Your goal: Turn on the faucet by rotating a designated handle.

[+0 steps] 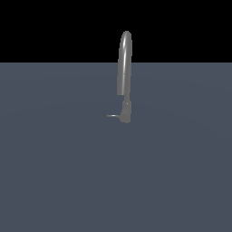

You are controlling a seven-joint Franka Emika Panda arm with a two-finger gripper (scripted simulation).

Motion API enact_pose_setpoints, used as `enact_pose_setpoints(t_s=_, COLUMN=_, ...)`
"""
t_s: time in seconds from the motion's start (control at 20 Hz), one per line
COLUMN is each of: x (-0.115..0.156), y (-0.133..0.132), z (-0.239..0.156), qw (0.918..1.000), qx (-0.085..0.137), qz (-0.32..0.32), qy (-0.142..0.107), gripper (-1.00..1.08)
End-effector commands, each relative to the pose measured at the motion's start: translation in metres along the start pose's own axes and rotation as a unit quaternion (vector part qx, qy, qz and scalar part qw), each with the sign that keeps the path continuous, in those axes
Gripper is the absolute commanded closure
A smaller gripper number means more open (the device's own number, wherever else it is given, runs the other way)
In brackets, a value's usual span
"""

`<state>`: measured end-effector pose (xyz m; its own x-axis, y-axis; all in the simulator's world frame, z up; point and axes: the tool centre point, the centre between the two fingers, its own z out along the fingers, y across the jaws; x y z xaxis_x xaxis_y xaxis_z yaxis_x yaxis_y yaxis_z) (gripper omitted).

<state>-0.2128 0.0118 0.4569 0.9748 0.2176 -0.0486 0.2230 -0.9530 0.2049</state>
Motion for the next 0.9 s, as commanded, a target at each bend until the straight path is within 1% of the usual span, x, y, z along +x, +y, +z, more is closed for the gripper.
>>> enact_pose_setpoints(t_s=0.0, x=0.012, y=-0.006, z=0.009, qw=0.9988, qx=-0.034, qz=-0.035, qy=-0.003, gripper=1.08)
enact_pose_setpoints(t_s=0.15, x=0.027, y=-0.015, z=0.022, qw=0.9935, qx=-0.078, qz=-0.082, qy=-0.006, gripper=1.08)
enact_pose_setpoints(t_s=0.35, x=0.045, y=-0.026, z=0.041, qw=0.9806, qx=-0.136, qz=-0.141, qy=-0.011, gripper=1.08)
enact_pose_setpoints(t_s=0.6, x=0.063, y=-0.038, z=0.063, qw=0.9578, qx=-0.199, qz=-0.207, qy=-0.015, gripper=1.08)
enact_pose_setpoints(t_s=0.85, x=0.077, y=-0.049, z=0.085, qw=0.9307, qx=-0.253, qz=-0.264, qy=-0.019, gripper=1.08)
